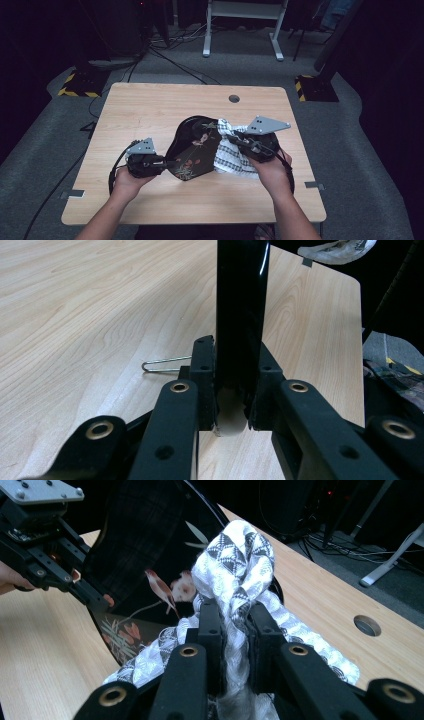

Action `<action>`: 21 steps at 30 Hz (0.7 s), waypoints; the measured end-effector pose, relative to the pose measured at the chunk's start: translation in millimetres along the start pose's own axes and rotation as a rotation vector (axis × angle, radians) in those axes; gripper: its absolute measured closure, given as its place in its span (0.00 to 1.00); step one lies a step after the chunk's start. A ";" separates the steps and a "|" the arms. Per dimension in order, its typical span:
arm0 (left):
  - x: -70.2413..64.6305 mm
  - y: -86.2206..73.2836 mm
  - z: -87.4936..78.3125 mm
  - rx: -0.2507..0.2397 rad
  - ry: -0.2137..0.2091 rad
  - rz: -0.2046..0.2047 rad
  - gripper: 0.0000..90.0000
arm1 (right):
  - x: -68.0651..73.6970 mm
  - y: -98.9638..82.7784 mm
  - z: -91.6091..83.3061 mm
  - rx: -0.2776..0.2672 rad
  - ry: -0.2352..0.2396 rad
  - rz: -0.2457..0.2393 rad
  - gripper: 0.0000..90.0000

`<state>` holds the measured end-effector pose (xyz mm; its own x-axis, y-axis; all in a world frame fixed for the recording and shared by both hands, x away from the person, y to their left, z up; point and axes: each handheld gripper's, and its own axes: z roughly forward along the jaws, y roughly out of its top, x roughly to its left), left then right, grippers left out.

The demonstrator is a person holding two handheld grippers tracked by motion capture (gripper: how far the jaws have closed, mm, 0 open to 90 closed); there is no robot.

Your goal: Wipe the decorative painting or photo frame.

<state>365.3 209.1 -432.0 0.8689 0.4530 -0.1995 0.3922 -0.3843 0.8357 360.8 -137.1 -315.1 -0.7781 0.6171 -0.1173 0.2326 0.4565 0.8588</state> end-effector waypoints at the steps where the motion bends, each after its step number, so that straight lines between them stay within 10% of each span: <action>1: 0.1 0.4 0.4 -0.003 0.002 -0.004 0.87 | 0.1 1.7 0.9 -0.002 0.004 0.001 0.89; 21: 0.2 0.7 0.9 0.019 -0.004 0.007 0.87 | 23.1 48.4 39.3 -0.012 0.025 -0.106 0.89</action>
<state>366.0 208.2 -431.8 0.8727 0.4473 -0.1959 0.3920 -0.4025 0.8272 377.1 -75.5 -295.9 -0.8123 0.5497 -0.1952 0.1416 0.5105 0.8481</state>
